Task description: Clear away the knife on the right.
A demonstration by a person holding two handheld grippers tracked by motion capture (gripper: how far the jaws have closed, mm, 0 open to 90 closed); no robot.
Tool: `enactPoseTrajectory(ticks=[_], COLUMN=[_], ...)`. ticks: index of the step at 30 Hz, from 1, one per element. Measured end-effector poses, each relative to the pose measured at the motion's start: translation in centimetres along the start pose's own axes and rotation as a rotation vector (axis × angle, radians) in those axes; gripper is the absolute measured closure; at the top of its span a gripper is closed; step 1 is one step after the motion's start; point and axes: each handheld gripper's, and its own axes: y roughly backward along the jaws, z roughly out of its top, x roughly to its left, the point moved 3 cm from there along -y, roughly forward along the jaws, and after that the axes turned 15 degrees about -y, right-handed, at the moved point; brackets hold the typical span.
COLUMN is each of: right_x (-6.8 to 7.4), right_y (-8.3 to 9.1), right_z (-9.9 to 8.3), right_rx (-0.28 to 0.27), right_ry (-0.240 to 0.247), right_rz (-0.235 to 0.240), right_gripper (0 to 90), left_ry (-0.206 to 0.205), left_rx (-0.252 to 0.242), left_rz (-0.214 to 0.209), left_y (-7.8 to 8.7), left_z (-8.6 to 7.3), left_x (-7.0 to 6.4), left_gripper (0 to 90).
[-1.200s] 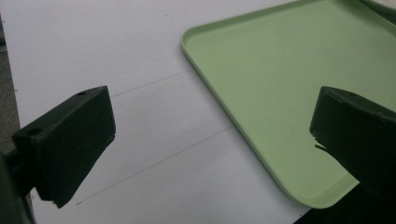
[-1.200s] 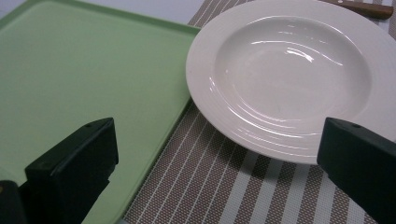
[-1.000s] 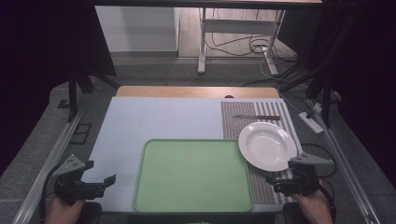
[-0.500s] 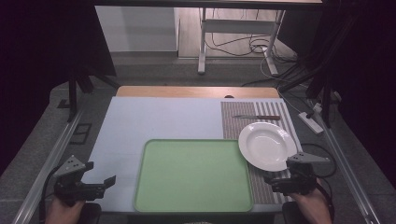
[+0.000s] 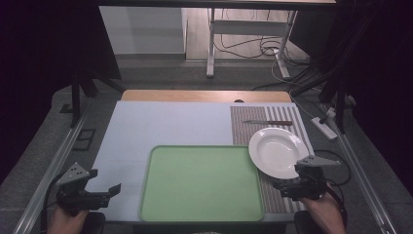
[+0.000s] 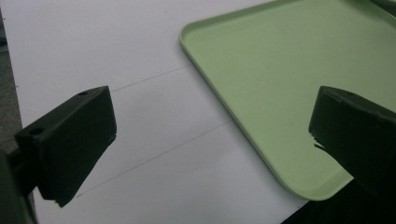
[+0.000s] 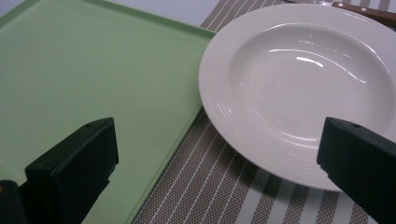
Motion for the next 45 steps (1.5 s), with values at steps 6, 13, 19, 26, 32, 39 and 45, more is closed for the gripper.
enactPoseTrajectory(ticks=[6,13,19,26,32,39,45], right_x=[0.0,0.1,0.1,-0.1,-0.3,-0.5,-1.1], right_y=[-0.6,-1.6,-2.4,-3.3,-4.0,-4.9,-5.9], right_z=[0.3,0.8,1.3,1.7,2.5,3.7,4.6], right_rx=[0.012,0.033,0.041,0.057,0.062,0.049,0.064], right_ry=[0.009,0.048,0.075,0.069,0.048,0.067,0.049], right_rz=[0.011,0.009,0.005,0.01,0.024,0.015,-0.006], right_gripper=[0.0,0.0,0.0,0.0,0.0,0.0,0.0], left_ry=[0.004,0.005,0.007,0.011,0.007,0.005,0.005], left_rx=[0.002,0.003,0.003,0.005,0.006,0.008,0.009], left_rz=[-0.003,-0.001,-0.002,-0.006,-0.007,-0.009,-0.009], left_y=[0.0,0.0,0.0,0.0,-0.1,-0.1,-0.1], left_z=[0.0,0.0,0.0,0.0,0.0,0.0,0.0], left_x=[0.1,0.0,0.1,0.1,0.1,0.1,0.1], left_gripper=[0.5,0.5,0.4,0.4,0.4,0.4,0.5])
